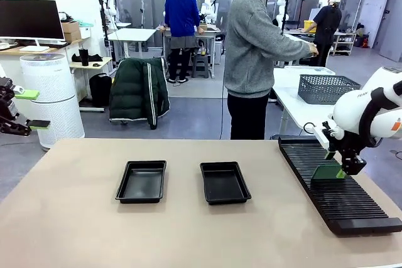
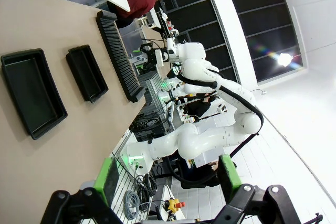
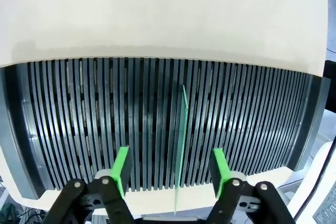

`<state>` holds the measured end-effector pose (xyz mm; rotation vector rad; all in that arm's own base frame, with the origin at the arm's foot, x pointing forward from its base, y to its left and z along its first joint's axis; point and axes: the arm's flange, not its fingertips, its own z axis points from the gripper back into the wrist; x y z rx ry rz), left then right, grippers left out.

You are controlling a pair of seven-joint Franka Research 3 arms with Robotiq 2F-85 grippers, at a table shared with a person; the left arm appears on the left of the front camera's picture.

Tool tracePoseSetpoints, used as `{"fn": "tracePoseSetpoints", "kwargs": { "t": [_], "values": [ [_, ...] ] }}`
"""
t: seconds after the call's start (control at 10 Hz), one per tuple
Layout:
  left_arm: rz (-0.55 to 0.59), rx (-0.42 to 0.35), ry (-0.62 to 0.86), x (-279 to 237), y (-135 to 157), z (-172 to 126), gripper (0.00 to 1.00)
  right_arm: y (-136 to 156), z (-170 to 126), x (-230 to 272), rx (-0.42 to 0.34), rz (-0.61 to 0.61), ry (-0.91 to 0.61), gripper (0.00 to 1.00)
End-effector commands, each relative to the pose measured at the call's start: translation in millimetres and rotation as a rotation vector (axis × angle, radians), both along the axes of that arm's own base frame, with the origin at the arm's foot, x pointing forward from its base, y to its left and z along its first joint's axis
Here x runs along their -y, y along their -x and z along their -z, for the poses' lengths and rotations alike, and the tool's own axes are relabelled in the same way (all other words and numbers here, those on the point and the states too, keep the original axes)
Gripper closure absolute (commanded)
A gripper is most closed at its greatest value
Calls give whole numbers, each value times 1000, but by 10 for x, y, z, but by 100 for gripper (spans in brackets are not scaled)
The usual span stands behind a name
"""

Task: Inspect and transfer BCBs to ESD trays.
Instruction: Pick up the Blank PCB from the PCB Rack and place it in the left ESD tray.

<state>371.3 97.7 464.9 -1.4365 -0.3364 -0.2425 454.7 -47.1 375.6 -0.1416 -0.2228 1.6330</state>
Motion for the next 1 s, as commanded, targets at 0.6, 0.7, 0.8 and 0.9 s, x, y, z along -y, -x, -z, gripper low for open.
{"fn": "tracePoseSetpoints", "kwargs": {
  "t": [0.6,0.7,0.8,0.9],
  "values": [
    [-1,1,9,-5,21,1,0,-121,57,114,-24,34,-40,58],
    [-1,1,9,-5,21,1,0,-121,49,110,-22,36,-41,62],
    [-1,1,9,-5,21,1,0,-118,33,110,-18,38,-43,68],
    [-1,1,9,-5,21,1,0,-124,34,117,-21,39,-46,71]
  ]
}}
